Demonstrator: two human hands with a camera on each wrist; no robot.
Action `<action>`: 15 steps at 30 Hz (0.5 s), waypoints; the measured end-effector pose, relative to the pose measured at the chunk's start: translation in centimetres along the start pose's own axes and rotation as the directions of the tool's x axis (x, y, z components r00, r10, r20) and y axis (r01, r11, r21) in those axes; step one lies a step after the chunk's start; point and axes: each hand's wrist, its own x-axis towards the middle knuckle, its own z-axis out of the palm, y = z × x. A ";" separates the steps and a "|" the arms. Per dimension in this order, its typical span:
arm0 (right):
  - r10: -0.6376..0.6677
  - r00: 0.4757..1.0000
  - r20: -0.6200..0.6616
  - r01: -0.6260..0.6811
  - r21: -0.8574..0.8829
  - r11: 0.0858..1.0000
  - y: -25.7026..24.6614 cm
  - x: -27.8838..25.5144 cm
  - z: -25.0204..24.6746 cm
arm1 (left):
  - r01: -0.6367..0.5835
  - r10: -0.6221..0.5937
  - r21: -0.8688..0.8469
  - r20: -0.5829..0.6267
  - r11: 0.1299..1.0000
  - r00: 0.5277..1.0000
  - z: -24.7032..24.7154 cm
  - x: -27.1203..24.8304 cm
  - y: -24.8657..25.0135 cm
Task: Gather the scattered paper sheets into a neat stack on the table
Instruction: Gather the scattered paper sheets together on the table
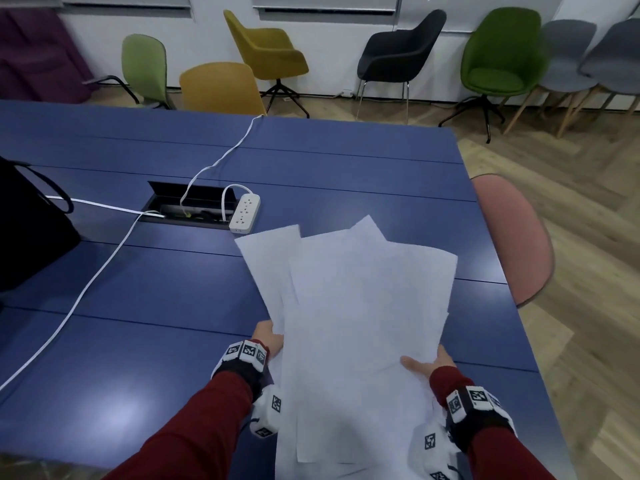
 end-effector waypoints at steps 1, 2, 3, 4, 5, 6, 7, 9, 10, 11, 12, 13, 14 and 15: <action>-0.013 0.998 -0.063 0.012 -0.010 1.000 -0.4 -0.3 0.4 | -0.013 0.013 -0.002 -0.009 1.000 1.000 0.5 -0.3 0.5; -0.017 0.992 -0.128 0.016 -0.008 1.000 -0.5 -0.3 0.7 | -0.031 0.030 -0.025 -0.027 0.999 0.999 0.9 -0.4 0.9; -0.008 0.984 -0.176 0.005 -0.018 1.000 -0.6 -0.2 0.9 | -0.039 0.037 -0.065 -0.041 0.997 0.998 1.3 -0.3 1.1; 0.009 0.981 -0.194 -0.016 -0.036 0.999 -0.7 -0.1 1.0 | -0.040 0.034 -0.110 -0.049 0.993 0.998 1.5 -0.1 1.3; 0.025 0.979 -0.201 -0.038 -0.065 0.997 -0.7 -0.1 1.0 | -0.039 0.032 -0.122 -0.060 0.992 0.998 1.5 -0.2 1.6; 0.036 0.979 -0.202 -0.057 -0.096 0.994 -0.7 0.2 1.0 | -0.045 0.038 -0.088 -0.077 0.995 0.996 1.6 0.0 1.8; 0.059 0.978 -0.201 -0.084 -0.117 0.990 -0.7 0.2 0.9 | -0.047 0.045 -0.020 -0.088 0.999 0.995 1.6 0.0 1.9; 0.100 0.974 -0.202 -0.125 -0.115 0.986 -1.0 0.1 0.9 | -0.081 0.091 0.143 -0.070 0.986 0.993 1.9 -0.2 2.1; 0.113 0.973 -0.202 -0.138 -0.115 0.984 -0.9 0.2 1.0 | -0.096 0.108 0.232 -0.043 0.968 0.993 2.1 -0.4 2.2; 0.106 0.974 -0.200 -0.133 -0.129 0.983 -1.1 0.1 1.1 | -0.116 0.127 0.324 -0.012 0.939 0.992 2.2 -0.6 2.3; 0.092 0.975 -0.202 -0.122 -0.143 0.982 -1.0 0.2 1.4 | -0.135 0.140 0.405 0.018 0.904 0.990 2.3 -0.7 2.1; 0.080 0.974 -0.211 -0.112 -0.147 0.983 -1.1 0.1 1.7 | -0.141 0.139 0.458 0.037 0.878 0.990 2.4 -0.6 2.0; 0.078 0.973 -0.218 -0.109 -0.135 0.985 -1.3 0.0 1.9 | -0.148 0.142 0.499 0.050 0.854 0.989 2.4 -0.5 1.8; 0.086 0.971 -0.222 -0.114 -0.117 0.987 -1.5 -0.1 2.1 | -0.158 0.149 0.528 0.059 0.834 0.987 2.3 -0.7 1.8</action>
